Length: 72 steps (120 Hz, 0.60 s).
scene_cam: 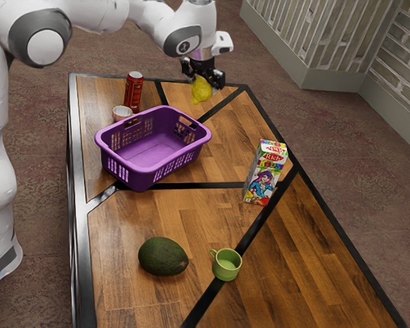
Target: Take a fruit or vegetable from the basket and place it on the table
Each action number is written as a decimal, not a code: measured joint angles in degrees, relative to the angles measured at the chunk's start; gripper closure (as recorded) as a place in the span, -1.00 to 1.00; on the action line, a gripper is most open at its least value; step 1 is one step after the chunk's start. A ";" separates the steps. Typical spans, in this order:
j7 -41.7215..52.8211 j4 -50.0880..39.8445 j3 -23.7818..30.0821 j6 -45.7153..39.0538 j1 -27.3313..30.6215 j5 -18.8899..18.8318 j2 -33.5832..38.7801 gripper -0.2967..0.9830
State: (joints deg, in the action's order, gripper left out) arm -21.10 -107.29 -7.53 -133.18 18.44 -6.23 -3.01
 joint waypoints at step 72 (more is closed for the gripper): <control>-1.07 0.12 -1.11 -18.38 -0.51 0.60 -8.19 -0.44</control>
State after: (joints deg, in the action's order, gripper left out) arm -22.17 -107.17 -8.64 -151.57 17.94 -5.63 -11.20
